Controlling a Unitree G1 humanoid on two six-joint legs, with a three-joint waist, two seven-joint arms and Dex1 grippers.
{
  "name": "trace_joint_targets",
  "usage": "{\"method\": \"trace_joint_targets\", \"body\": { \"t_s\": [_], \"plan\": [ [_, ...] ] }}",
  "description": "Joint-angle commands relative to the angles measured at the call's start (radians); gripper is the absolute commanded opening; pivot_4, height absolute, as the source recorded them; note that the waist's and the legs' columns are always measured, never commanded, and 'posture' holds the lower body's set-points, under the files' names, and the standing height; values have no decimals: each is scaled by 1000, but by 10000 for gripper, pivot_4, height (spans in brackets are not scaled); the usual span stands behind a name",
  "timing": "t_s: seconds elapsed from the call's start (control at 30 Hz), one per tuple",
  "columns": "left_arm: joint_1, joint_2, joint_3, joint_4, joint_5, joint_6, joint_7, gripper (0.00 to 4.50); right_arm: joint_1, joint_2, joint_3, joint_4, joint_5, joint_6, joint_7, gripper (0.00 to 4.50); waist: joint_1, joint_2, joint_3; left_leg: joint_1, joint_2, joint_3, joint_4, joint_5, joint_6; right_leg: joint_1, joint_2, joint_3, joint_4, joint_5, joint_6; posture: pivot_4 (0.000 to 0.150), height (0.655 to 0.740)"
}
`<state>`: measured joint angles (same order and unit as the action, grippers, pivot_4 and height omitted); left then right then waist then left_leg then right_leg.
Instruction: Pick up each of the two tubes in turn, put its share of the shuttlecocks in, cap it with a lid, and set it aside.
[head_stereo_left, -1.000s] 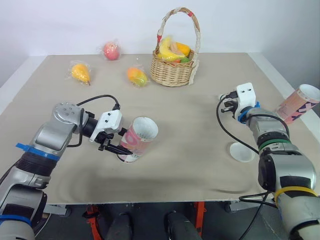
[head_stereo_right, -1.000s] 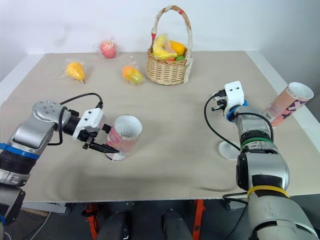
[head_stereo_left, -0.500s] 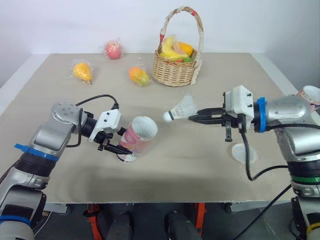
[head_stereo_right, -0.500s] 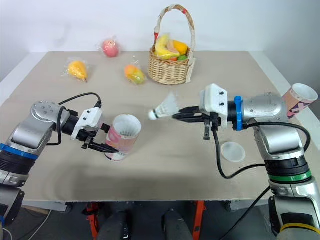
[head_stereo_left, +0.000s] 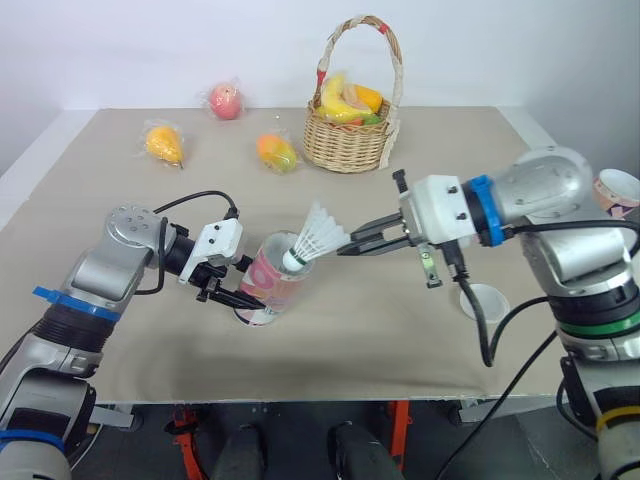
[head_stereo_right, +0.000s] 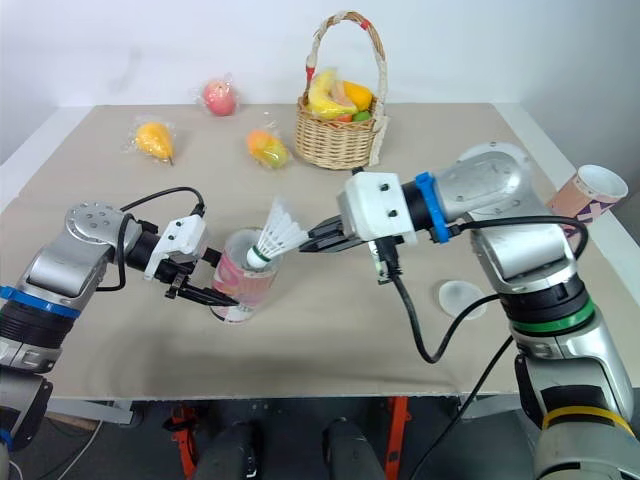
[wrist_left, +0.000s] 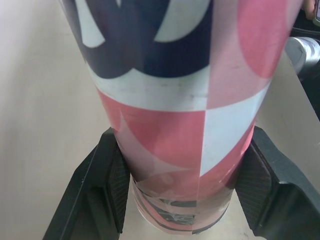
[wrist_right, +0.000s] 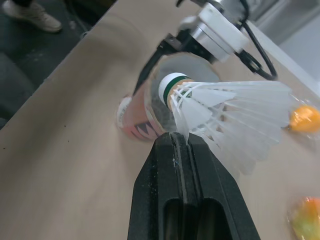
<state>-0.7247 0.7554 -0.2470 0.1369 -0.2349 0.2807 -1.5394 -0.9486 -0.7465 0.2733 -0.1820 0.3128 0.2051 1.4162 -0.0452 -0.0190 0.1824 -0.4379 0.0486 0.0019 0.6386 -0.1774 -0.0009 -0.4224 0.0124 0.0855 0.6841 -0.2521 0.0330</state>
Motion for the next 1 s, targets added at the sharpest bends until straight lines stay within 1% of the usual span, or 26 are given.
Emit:
{"method": "trace_joint_targets", "body": {
  "t_s": [0.03, 0.07, 0.1, 0.13, 0.17, 0.2, 0.23, 0.27, 0.37, 0.43, 0.47, 0.5, 0.57, 0.6, 0.63, 0.67, 0.7, 0.73, 0.9, 1.0],
  "plan": [
    [-22, 0, 9, -7, 1, -13, 0, 25392, -52, 38, 25, 9, -18, 8, 11, 6456, 0, 0, 0, 0, 0, 0, 0, 0, 0, 0, 0, 0, 0, 0, 0, 1500, 7400],
    [-21, 0, 10, -7, 1, -14, 0, 25392, -59, 50, 34, 12, -20, 9, 17, 8836, 0, 0, 0, 0, 0, 0, 0, 0, 0, 0, 0, 0, 0, 0, 0, 1500, 7400],
    [-20, 0, 10, -7, 1, -14, 0, 25392, -63, 59, 39, 12, -19, 9, 23, 13477, 0, 0, 0, 0, 0, 0, 0, 0, 0, 0, 0, 0, 0, 0, 0, 1500, 7400],
    [-20, 0, 10, -8, 1, -13, 0, 25392, -66, 65, 40, 11, -15, 12, 28, 16604, 0, 0, 0, 0, 0, 0, 0, 0, 0, 0, 0, 0, 0, 0, 0, 1500, 7400],
    [-19, 0, 10, -9, 0, -13, 0, 25392, -68, 69, 38, 10, -9, 16, 33, 21852, 0, 0, 0, 0, 0, 0, 0, 0, 0, 0, 0, 0, 0, 0, 0, 1500, 7400],
    [-20, -1, 10, -8, 0, -11, 1, 25392, -69, 72, 32, 10, -1, 18, 40, 28188, 0, 0, 0, 0, 0, 0, 0, 0, 0, 0, 0, 0, 0, 0, 0, 1500, 7400],
    [-20, -1, 9, -8, 0, -11, 1, 25392, -71, 74, 22, 11, 12, 25, 46, 30955, 0, 0, 0, 0, 0, 0, 0, 0, 0, 0, 0, 0, 0, 0, 0, 1500, 7400],
    [-20, -2, 9, -8, 1, -11, 2, 25392, -72, 74, 9, 12, 32, 39, 52, 35424, 0, 0, 0, 0, 0, 0, 0, 0, 0, 0, 0, 0, 0, 0, 0, 1500, 7400],
    [-19, -2, 10, -8, 1, -12, 3, 25392, -80, 64, -59, 53, 107, 100, 62, 35424, 0, 0, 0, 0, 0, 0, 0, 0, 0, 0, 0, -1, 0, 0, 0, 1500, 7400],
    [-17, -2, 9, -7, 2, -13, 3, 25392, -107, 74, -99, 128, 120, 171, 6, 35424, 0, 0, 0, 0, 0, -1, 0, 0, 0, 0, 0, -1, 0, 0, 0, 1500, 7400],
    [-17, -2, 9, -7, 2, -14, 3, 25392, -127, 82, -101, 161, 112, 223, -34, 30457, 0, 0, 0, 0, 0, -1, 1, 0, 0, 0, 0, -1, 0, 0, 0, 1500, 7400],
    [-17, -2, 9, -7, 2, -14, 3, 25392, -140, 87, -99, 179, 105, 256, -59, 30369, 0, 0, 0, 0, 0, -1, 1, 0, 0, 0, 0, -1, 0, 0, 0, 1500, 7400],
    [-16, -2, 9, -5, 3, -17, 2, 25392, -138, 74, -84, 166, 115, 318, -47, 23261, 0, 0, 0, 0, 0, 0, 1, 0, 0, 0, 0, -1, 1, 1, -1, 1500, 7400],
    [-16, -2, 9, -4, 3, -17, 2, 25392, -125, 61, -78, 143, 126, 325, -24, 20809, 0, 0, 0, 0, 0, -1, 1, 0, 0, 0, 0, -1, 1, 1, -1, 1500, 7400],
    [-16, -3, 9, -2, 3, -19, 1, 25392, -118, 53, -69, 127, 128, 328, -4, 14493, 0, 0, 0, 0, 0, -1, 1, 0, 0, 0, 0, -1, 1, 1, -2, 1500, 7400],
    [-16, -3, 8, 0, 4, -20, 0, 25392, -116, 52, -60, 117, 123, 325, 6, 10962, 0, 0, 0, 0, 0, -1, 0, 0, 0, 0, 0, -1, 1, 0, -2, 1500, 7400],
    [-17, -4, 7, 2, 4, -23, 0, 25392, -118, 56, -53, 115, 115, 321, 8, 6312, 0, 0, 0, -1, 0, -1, 0, 0, 0, 0, 0, -1, 1, 0, -2, 1500, 7400],
    [-18, -5, 7, 6, 5, -25, -1, 25392, -123, 62, -47, 119, 110, 319, 6, 439, 0, 0, 0, -1, 0, -1, 0, 0, 0, 0, 0, -1, 1, 0, -3, 1500, 7400],
    [-25, -11, 4, 19, 9, -36, -4, 25392, -174, 110, 23, 174, 50, 263, 40, 439, 0, 0, 0, -1, 0, -1, 0, 0, 0, 0, 0, -1, 1, 0, -1, 1500, 7400],
    [-28, -14, 4, 25, 11, -40, -4, 25392, -225, 148, 107, 244, -36, 223, 58, 439, 0, 0, 0, 0, 0, -1, 1, 0, 0, 0, 0, -2, 1, 0, 0, 1500, 7400]
  ]
}}
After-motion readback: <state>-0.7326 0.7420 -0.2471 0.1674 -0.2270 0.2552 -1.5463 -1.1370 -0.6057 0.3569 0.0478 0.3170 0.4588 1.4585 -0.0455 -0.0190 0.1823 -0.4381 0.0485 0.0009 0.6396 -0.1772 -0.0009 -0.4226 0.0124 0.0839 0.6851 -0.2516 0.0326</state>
